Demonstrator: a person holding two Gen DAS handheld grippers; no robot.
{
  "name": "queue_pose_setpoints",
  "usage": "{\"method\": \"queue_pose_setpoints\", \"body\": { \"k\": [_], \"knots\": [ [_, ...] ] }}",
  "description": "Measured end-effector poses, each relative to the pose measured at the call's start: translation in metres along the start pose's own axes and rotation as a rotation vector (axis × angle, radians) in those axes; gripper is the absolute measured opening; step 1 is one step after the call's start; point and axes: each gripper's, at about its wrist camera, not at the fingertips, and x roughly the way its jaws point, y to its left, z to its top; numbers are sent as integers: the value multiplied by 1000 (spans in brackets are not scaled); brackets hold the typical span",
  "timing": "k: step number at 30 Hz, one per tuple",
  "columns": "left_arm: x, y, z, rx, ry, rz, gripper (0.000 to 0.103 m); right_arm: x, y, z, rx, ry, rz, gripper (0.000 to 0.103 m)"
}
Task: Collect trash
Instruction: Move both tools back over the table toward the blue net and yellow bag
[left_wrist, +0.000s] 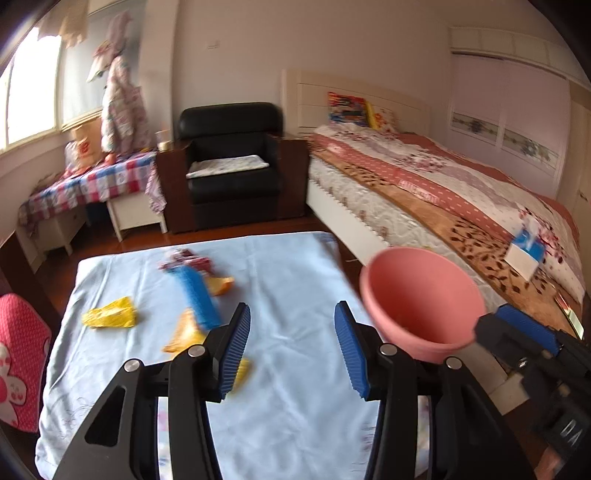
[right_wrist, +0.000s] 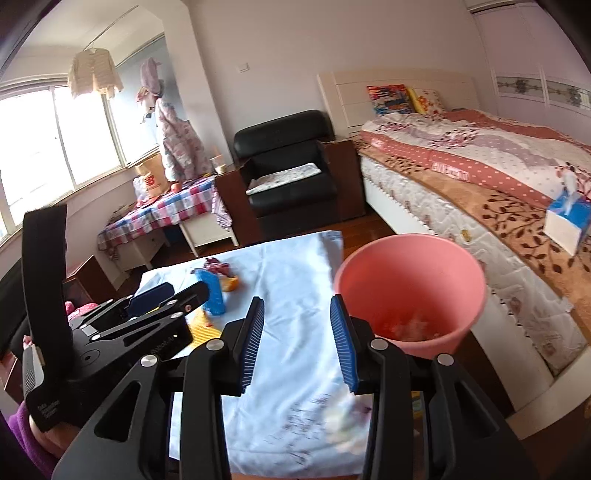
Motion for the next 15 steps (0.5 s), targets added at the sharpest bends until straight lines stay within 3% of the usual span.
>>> {"method": "queue_pose_setpoints", "body": {
  "k": [7, 15],
  "knots": [
    [-7, 99, -2, -109, -37, 101, 47, 39, 42, 9, -17, 13, 82, 38],
    [-4, 184, -11, -141, -24, 135, 47, 104, 92, 11, -73, 88, 146, 38]
  ]
}}
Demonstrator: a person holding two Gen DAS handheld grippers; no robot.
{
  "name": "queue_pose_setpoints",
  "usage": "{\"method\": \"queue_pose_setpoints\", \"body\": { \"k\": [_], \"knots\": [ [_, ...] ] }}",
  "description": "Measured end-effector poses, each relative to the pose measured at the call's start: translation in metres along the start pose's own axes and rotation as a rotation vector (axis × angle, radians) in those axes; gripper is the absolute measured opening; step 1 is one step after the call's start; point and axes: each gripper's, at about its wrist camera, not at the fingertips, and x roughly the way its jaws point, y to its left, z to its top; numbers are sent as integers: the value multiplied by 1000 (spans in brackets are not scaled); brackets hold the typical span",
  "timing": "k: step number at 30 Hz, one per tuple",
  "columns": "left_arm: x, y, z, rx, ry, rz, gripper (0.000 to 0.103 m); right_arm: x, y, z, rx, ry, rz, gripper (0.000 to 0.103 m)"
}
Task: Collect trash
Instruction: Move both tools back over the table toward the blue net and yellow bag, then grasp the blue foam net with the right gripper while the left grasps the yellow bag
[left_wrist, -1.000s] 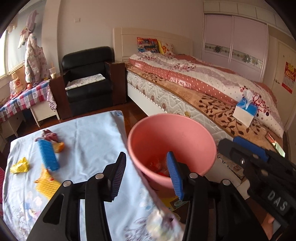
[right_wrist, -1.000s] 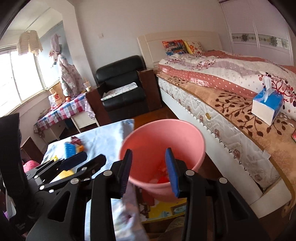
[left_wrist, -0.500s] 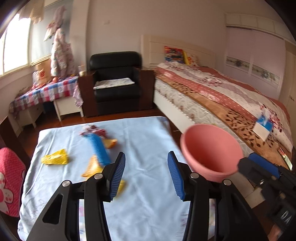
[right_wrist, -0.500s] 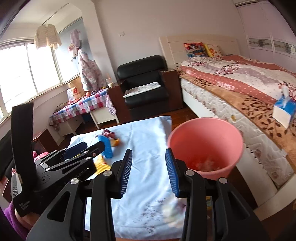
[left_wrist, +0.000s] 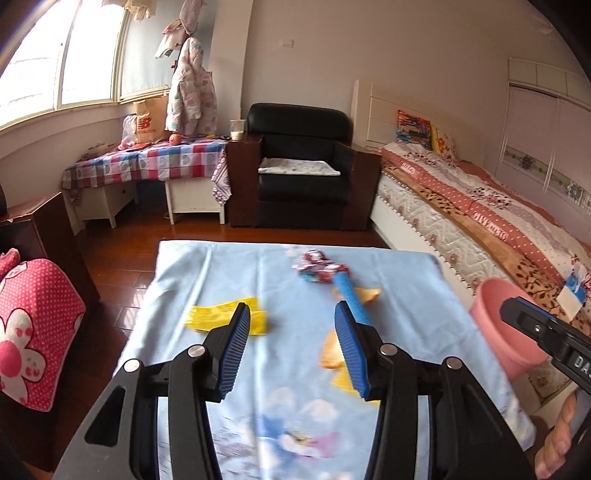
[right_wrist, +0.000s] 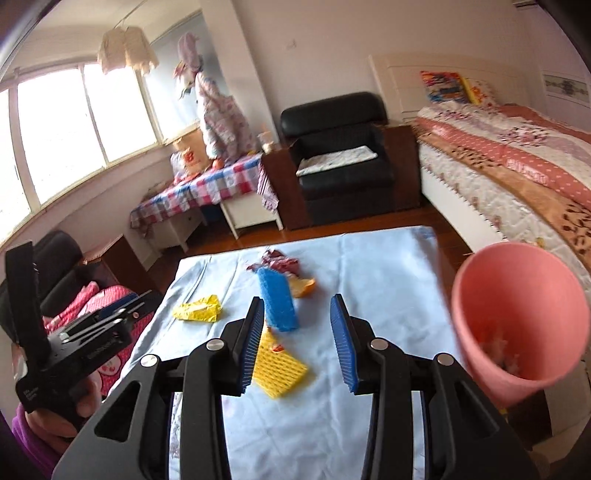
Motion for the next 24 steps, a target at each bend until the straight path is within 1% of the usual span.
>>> {"method": "queue_pose_setpoints", "body": {
  "k": [2, 7, 11, 15, 17, 20, 22, 24],
  "knots": [
    [6, 11, -1, -11, 9, 9, 47, 16, 8, -1, -8, 24, 13, 38],
    [25, 37, -5, -50, 39, 31, 47, 56, 25, -8, -56, 93, 9, 38],
    [40, 58, -8, -83, 69, 57, 47, 77, 32, -7, -81, 117, 15, 38],
    [60, 77, -9, -106, 110, 101, 47, 98, 35, -1, -82, 127, 32, 38],
    [73, 89, -7, -147, 132, 104, 47, 109, 36, 0, -82, 134, 36, 38],
    [94, 97, -4, -186, 155, 108, 48, 124, 35, 2, -86, 147, 30, 38],
    [107, 97, -2, -189, 162, 114, 49, 136, 35, 4, -85, 162, 28, 38],
    [122, 96, -1, -186, 170, 136, 51, 146, 36, 4, -90, 169, 16, 38]
  ]
}}
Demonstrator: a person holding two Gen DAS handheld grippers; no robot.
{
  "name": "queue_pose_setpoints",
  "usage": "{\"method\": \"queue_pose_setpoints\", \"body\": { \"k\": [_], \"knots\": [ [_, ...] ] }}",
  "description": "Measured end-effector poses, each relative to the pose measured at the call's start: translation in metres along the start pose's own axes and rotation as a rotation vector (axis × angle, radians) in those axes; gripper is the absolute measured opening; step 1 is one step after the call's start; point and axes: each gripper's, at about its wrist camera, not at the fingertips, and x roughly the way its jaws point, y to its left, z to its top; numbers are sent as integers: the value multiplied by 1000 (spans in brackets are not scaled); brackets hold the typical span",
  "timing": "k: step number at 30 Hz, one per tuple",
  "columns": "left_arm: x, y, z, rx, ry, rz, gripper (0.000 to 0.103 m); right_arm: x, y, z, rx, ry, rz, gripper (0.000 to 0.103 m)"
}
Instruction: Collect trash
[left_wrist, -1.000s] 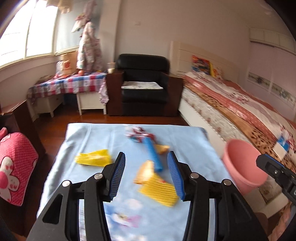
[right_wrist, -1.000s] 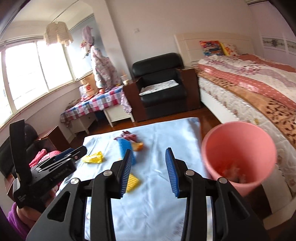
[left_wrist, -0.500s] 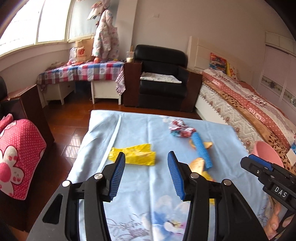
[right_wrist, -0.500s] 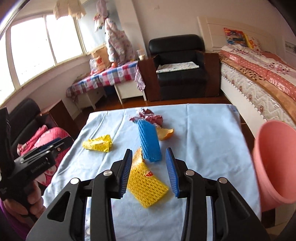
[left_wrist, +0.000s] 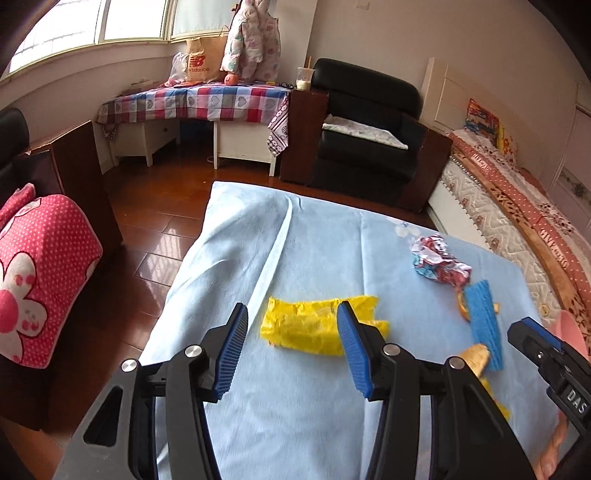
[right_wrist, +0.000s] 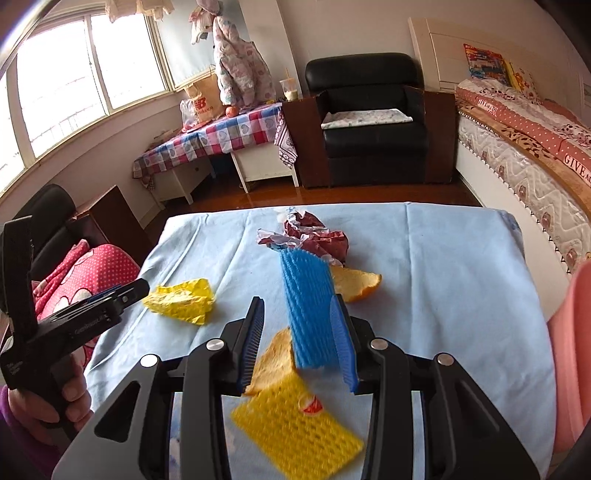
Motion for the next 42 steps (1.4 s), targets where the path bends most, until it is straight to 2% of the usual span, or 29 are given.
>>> {"method": "queue_pose_setpoints", "body": {
  "k": [3, 6, 9, 11, 13, 15, 16, 18, 22, 34, 42],
  "knots": [
    [23, -1, 2, -20, 37, 8, 51, 13, -2, 2, 10, 15, -13, 38],
    [35, -2, -2, -35, 88, -30, 51, 26, -7, 0, 29, 51, -10, 38],
    [33, -6, -10, -25, 97, -63, 50, 35, -11, -5, 41, 86, -4, 38],
    [30, -11, -15, -4, 96, -78, 48, 36, -14, -7, 53, 94, -2, 31],
    [28, -15, -18, 14, 99, -90, 36, 36, -17, -10, 66, 109, 5, 17],
    [24, -20, -24, 32, 112, -113, 26, 33, -20, -12, 75, 113, 7, 9],
    [22, -23, -27, 44, 112, -120, 17, 29, -22, -14, 78, 111, 6, 9],
    [16, -27, -33, 65, 120, -143, 8, 22, -25, -17, 83, 104, 8, 8],
    [-4, -37, -45, 79, 133, -203, 3, 1, -32, -20, 87, 78, 2, 8],
    [-72, -70, -91, 168, 159, -347, 1, -71, -57, -41, 111, 32, 1, 8],
    [-81, -86, -127, 223, 223, -359, 2, -98, -74, -74, 153, 60, 4, 8]
  ]
}}
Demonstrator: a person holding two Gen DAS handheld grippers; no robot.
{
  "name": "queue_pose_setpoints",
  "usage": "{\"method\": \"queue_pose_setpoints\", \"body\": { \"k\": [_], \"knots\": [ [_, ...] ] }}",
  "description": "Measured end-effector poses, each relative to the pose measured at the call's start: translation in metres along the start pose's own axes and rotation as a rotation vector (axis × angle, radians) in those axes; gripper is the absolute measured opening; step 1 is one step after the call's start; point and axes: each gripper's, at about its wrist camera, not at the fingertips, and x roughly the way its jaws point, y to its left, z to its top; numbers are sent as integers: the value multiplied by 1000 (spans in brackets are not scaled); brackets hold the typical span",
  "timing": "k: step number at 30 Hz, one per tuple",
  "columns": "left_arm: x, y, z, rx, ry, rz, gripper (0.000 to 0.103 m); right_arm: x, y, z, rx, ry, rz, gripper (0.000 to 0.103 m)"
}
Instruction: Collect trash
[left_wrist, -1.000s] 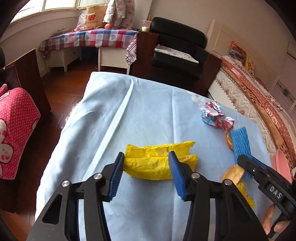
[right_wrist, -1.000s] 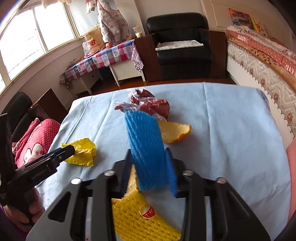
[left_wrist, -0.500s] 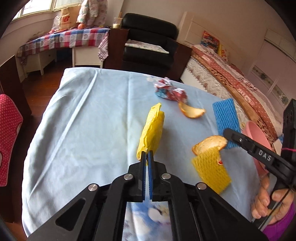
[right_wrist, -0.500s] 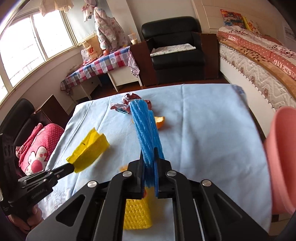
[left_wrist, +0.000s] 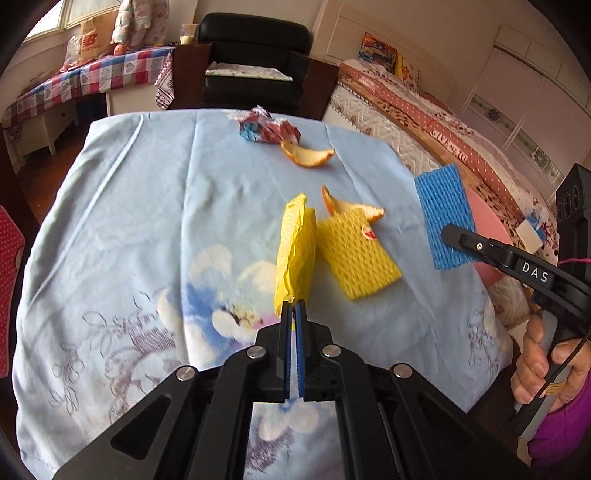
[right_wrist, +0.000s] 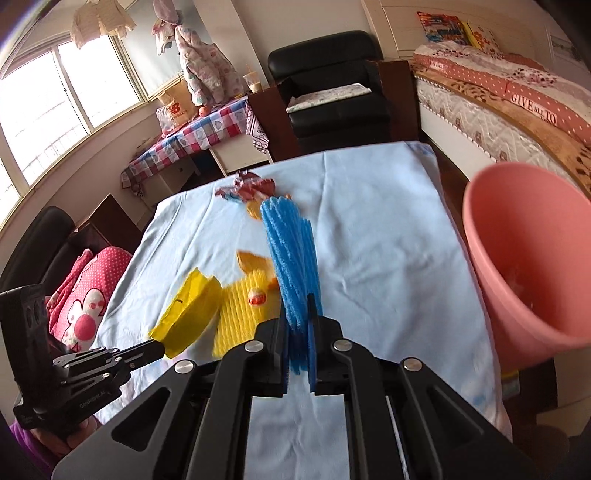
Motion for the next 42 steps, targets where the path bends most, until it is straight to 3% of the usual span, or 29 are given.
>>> {"method": "queue_pose_setpoints", "body": {
  "k": [2, 6, 10, 19, 24, 26, 28, 32, 42],
  "knots": [
    [-1, -3, -4, 8, 5, 5, 4, -2, -2, -7, 4, 8, 2, 8],
    [-12, -4, -7, 13, -13, 26, 46, -6, -5, -15, 12, 15, 10, 8],
    [-23, 3, -2, 2, -44, 61, 55, -9, -8, -17, 18, 9, 21, 8],
    [-1, 4, 15, -23, -52, 140, 54, -13, -9, -21, 18, 0, 48, 8],
    [11, -8, 17, 20, -45, 166, 53, -17, -15, -21, 31, -7, 49, 8],
    [17, -6, 18, 11, -35, 186, 47, -18, -16, -20, 32, -8, 55, 8],
    [21, -2, 17, -5, -29, 204, 32, -21, -15, -20, 21, -15, 52, 8],
    [21, 2, 16, -21, -36, 202, 15, -26, -16, -20, 9, -26, 53, 8],
    [-16, -29, 35, -12, -124, 108, 12, -42, -33, -14, 41, -77, 60, 8]
  ]
}}
